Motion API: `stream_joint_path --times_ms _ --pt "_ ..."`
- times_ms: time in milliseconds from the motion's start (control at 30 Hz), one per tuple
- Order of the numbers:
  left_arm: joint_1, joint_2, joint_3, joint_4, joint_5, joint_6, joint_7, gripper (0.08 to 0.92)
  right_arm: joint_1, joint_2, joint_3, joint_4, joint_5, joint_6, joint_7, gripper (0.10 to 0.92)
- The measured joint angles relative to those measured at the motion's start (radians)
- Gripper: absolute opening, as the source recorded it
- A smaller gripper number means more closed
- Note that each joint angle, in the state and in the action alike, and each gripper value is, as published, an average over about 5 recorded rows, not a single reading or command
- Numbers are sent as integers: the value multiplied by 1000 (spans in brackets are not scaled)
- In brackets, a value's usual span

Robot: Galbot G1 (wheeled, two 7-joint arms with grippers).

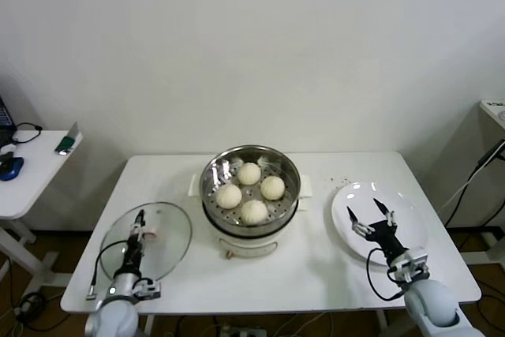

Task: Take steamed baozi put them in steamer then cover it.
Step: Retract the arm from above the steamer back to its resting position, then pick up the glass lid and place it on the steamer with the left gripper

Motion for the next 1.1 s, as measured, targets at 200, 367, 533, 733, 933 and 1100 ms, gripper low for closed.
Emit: stream_joint_path --times_ms 200,367,533,733,933,1100 --pt "4 9 1 -3 -21 -4 5 367 5 10 -2 -10 -17 5 -5 823" --pt "16 21 3 -23 -42 1 10 220 6 12 0 -20 -27 9 -9 823" --pt "39 39 2 -69 -64 7 18 148 11 8 2 -29 -29 10 -12 823" --pt "91 70 -9 -168 -105 27 38 149 25 6 -3 -42 -31 10 -13 823" --pt "181 110 -37 -307 -158 66 64 149 44 -3 -14 -60 -30 12 -13 823" --pt "260 149 -49 -443 -201 120 94 149 64 -15 -29 -78 -30 15 -13 823"
